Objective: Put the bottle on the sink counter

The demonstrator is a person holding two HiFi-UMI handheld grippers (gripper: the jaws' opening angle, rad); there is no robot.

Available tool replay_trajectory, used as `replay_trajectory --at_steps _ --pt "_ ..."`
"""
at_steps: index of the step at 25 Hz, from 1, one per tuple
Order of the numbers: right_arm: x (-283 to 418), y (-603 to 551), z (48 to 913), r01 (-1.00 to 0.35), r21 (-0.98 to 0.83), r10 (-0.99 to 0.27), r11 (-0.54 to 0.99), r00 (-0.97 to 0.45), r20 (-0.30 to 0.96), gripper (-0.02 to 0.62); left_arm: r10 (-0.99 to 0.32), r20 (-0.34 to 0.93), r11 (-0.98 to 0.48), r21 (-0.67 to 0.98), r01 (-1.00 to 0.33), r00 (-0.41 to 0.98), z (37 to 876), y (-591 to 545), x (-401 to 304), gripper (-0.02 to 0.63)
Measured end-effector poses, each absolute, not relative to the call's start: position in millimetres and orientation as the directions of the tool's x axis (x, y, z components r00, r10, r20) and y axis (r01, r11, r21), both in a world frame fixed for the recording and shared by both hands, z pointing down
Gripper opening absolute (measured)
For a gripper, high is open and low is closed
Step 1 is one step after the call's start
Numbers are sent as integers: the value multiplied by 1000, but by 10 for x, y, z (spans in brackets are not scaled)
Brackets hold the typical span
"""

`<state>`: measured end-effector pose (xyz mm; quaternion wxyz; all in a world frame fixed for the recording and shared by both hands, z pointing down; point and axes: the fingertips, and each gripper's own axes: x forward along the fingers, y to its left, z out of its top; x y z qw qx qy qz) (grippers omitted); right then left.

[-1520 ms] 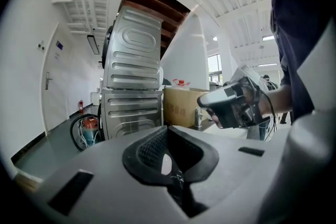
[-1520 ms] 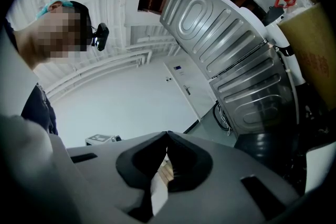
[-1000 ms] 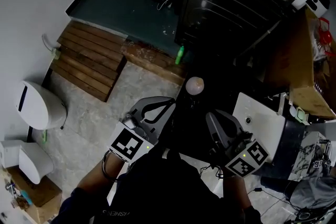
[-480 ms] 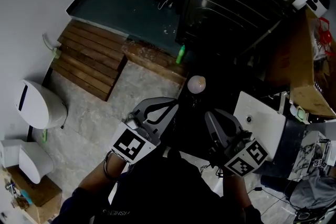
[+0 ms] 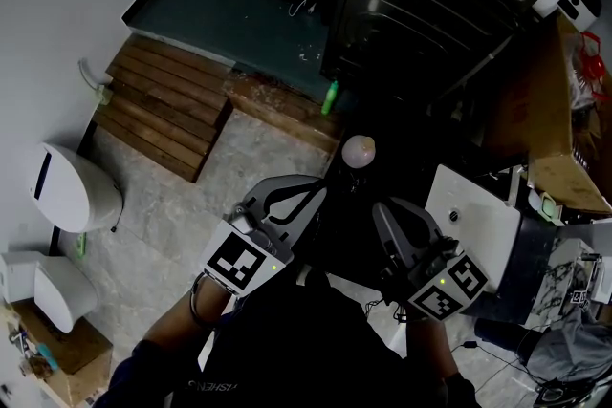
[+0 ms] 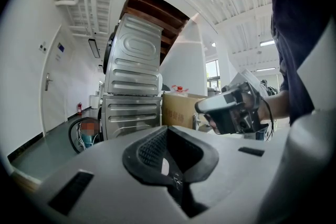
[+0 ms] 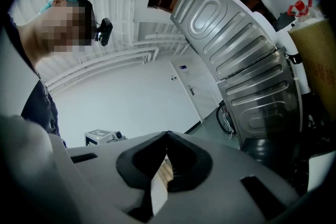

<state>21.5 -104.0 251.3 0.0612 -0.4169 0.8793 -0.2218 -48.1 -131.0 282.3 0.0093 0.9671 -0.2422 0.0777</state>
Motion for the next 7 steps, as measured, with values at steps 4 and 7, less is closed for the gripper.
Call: replay_trajectory --at_steps 4,7 --pt "234 -1027 2523 -707 -442 -761 552 -644 79 25 -465 156 -884 -21 -467 872 2823 -1296 -457 6" --pt "242 -1016 2526 -707 -442 -760 552 -645 81 25 -462 158 -885 -21 -465 873 2822 -1278 -439 6"
